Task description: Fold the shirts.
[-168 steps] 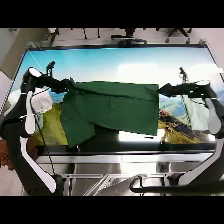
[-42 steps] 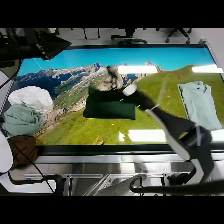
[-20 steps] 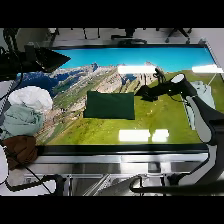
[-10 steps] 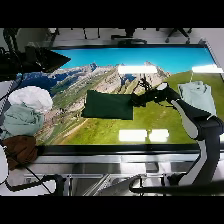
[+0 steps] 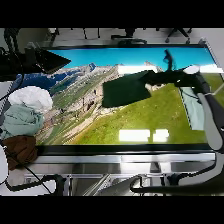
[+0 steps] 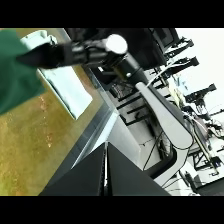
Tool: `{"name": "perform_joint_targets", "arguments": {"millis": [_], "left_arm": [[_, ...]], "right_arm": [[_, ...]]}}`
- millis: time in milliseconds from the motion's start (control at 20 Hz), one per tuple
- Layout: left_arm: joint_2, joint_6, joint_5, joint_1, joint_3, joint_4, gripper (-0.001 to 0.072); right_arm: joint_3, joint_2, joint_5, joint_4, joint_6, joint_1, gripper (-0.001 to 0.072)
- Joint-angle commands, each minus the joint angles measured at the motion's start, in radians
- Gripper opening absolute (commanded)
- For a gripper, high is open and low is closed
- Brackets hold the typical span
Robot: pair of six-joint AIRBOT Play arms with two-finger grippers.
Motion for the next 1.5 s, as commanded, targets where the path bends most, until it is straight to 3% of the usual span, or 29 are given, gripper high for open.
{"name": "perform_joint_targets", "arguments": {"millis": [0, 300, 450, 550, 750, 850, 1100, 1300, 1350, 1450], "left_arm": [[0.000, 0.000, -0.006, 0.000, 0.000, 0.000, 0.0017], [0.000, 0.014, -0.015, 0.000, 0.000, 0.001, 0.0016], [0.000, 0.020, -0.016, -0.002, 0.000, 0.001, 0.0017], [0.000, 0.026, -0.024, -0.002, 0.000, 0.001, 0.0017], [-0.001, 0.026, -0.041, -0.002, 0.000, 0.001, 0.0017], [-0.001, 0.026, -0.040, -0.011, 0.000, 0.001, 0.0016], [-0.001, 0.026, -0.040, -0.048, 0.000, 0.002, 0.0016], [-0.002, 0.026, -0.040, -0.082, 0.000, 0.002, 0.0017], [-0.003, 0.026, -0.040, -0.091, 0.000, 0.002, 0.0017], [-0.004, 0.026, -0.041, -0.104, 0.000, 0.003, 0.0017]], "right_arm": [[0.048, 0.089, -0.043, 0.009, 0.030, -0.164, 0.0022], [0.119, 0.105, -0.070, 0.005, 0.050, -0.498, 0.0022], [0.119, 0.119, -0.047, -0.078, 0.109, -0.599, 0.0022], [0.113, 0.141, -0.019, -0.210, 0.196, -0.620, 0.0022], [0.027, 0.210, 0.121, -0.674, 0.559, -0.611, 0.0021], [-0.063, 0.255, 0.158, -0.824, 0.669, -0.612, 0.0021], [-0.306, 0.304, 0.157, -0.900, 0.771, -0.612, 0.0022], [-0.432, 0.294, 0.119, -0.915, 0.770, -0.613, 0.0024], [-0.436, 0.282, 0.108, -0.929, 0.761, -0.613, 0.0117], [-0.436, 0.269, 0.122, -0.946, 0.673, -0.613, 0.0706]]}}
